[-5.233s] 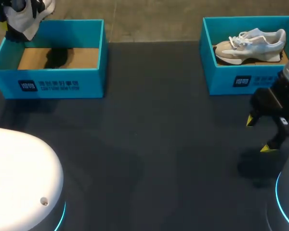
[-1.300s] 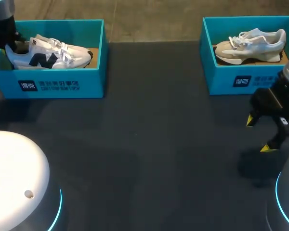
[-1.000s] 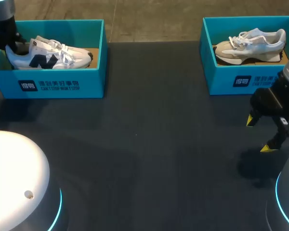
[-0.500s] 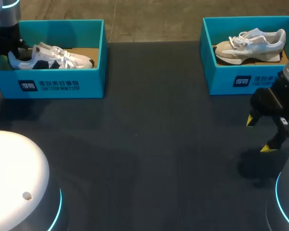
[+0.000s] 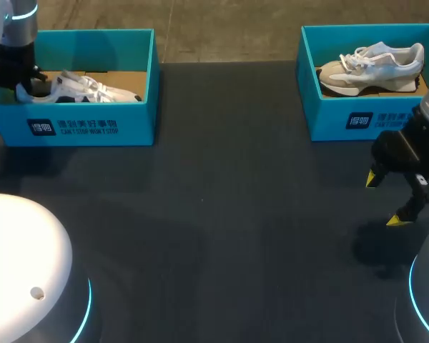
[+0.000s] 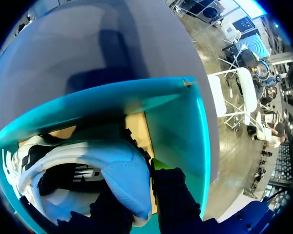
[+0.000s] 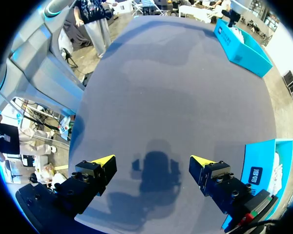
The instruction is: Take the shoe out of the shoebox, open the shoe tongue, remove and reinsert the insole, then place the shoe into the shoebox
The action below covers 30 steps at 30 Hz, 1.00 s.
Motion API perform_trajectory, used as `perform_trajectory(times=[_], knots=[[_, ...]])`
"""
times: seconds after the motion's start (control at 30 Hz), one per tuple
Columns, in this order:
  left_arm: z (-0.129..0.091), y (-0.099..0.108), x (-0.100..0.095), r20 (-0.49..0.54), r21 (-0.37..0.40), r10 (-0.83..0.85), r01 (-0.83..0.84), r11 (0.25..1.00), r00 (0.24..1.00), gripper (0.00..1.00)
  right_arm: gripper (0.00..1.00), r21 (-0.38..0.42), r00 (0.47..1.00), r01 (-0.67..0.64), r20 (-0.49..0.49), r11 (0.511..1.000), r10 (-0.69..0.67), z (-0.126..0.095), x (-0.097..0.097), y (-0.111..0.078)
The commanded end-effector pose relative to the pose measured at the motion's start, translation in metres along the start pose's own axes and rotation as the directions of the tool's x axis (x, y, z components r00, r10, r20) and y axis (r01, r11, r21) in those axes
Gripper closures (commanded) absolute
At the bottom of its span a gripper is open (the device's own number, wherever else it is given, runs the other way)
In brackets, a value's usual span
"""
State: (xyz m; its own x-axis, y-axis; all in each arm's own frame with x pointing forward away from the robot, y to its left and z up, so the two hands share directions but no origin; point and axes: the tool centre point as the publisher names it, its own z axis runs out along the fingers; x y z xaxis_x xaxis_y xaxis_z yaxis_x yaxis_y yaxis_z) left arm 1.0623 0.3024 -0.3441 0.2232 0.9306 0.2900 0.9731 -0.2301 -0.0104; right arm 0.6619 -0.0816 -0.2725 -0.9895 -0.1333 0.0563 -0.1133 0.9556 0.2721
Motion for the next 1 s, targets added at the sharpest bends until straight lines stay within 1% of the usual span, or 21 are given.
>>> perform_trajectory(times=[0.03, 0.17, 0.4, 0.67, 1.0], knots=[[0.006, 0.001, -0.002, 0.001, 0.010, 0.000, 0.000, 1.000, 1.000, 1.00, 0.00, 0.004, 1.000, -0.001, -0.001, 1.000, 0.001, 0.001, -0.001, 0.001], [0.012, 0.001, -0.004, -0.004, 0.026, 0.002, -0.002, 1.000, 1.000, 1.00, 0.00, 0.004, 1.000, -0.001, -0.001, 1.000, 0.001, 0.001, -0.001, 0.001], [0.016, 0.002, -0.004, 0.023, 0.029, -0.008, 0.008, 1.000, 1.000, 1.00, 0.00, 0.004, 1.000, -0.001, -0.001, 1.000, 0.001, 0.001, -0.001, 0.001], [0.023, -0.001, -0.008, 0.020, 0.043, 0.003, -0.004, 0.999, 1.000, 1.00, 0.00, 0.004, 1.000, -0.001, -0.001, 1.000, 0.001, 0.001, -0.001, 0.001], [0.026, -0.002, -0.009, 0.052, 0.043, 0.013, -0.015, 0.999, 0.999, 1.00, 0.00, 0.004, 1.000, -0.001, -0.001, 1.000, 0.001, 0.001, -0.001, 0.001]])
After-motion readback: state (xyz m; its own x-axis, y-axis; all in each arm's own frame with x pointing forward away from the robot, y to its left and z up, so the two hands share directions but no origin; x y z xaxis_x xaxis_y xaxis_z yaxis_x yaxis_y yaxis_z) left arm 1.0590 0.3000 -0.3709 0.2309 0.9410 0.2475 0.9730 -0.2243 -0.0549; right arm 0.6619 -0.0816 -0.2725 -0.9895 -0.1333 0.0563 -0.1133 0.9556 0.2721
